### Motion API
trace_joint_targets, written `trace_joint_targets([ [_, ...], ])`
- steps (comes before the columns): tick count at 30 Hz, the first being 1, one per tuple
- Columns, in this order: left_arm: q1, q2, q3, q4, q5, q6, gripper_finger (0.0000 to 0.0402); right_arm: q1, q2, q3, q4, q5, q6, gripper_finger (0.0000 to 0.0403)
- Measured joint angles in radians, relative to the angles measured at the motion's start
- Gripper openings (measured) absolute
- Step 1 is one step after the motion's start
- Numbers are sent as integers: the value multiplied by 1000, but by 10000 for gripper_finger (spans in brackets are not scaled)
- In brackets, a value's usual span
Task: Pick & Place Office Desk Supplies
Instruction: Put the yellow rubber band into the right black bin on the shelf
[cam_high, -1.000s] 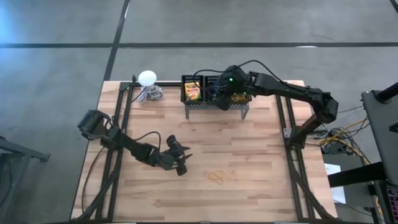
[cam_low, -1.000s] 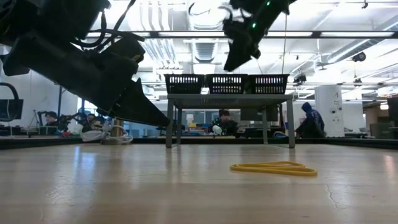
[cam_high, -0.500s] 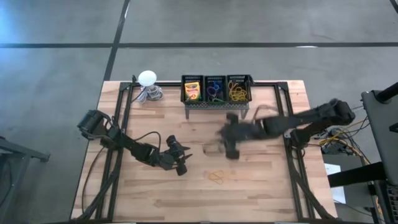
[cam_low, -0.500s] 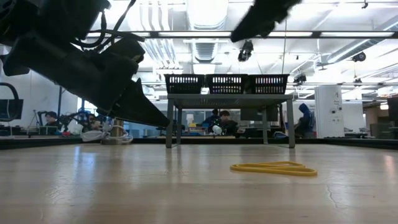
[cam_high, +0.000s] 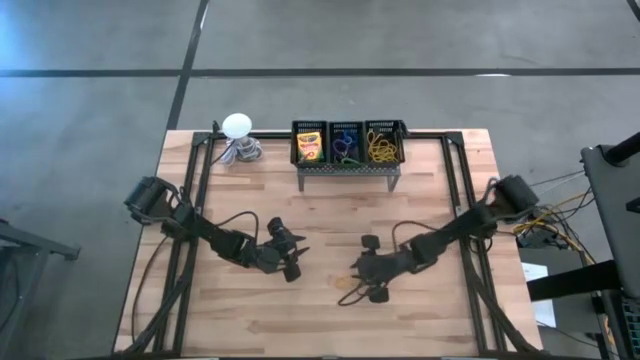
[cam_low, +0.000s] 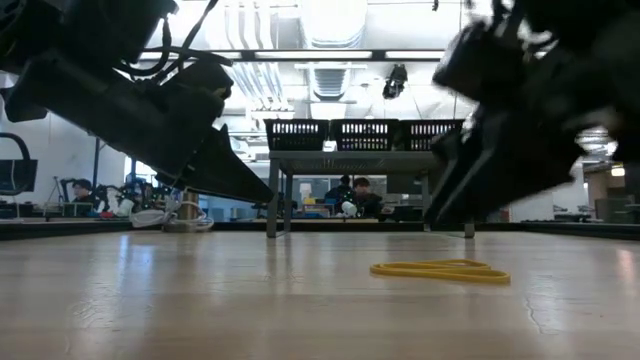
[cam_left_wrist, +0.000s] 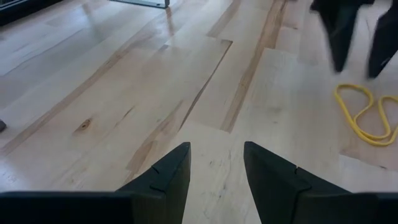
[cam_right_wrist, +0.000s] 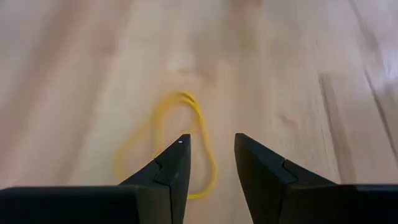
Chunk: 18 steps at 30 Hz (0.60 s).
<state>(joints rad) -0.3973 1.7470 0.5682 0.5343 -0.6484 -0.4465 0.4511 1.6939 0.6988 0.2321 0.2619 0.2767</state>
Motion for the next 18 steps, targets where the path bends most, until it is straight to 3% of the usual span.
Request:
trace_joint_targets([
  [7, 0, 0, 0, 1, -3, 0, 156, -10, 131, 48, -19, 3, -3, 111],
  [14, 0, 0, 0, -7, -3, 0, 156, -10, 109, 44, -132, -5, 9, 24],
  [18, 0, 0, 0, -8, -3, 0, 156, -5, 106, 35, -140, -23, 11, 11],
])
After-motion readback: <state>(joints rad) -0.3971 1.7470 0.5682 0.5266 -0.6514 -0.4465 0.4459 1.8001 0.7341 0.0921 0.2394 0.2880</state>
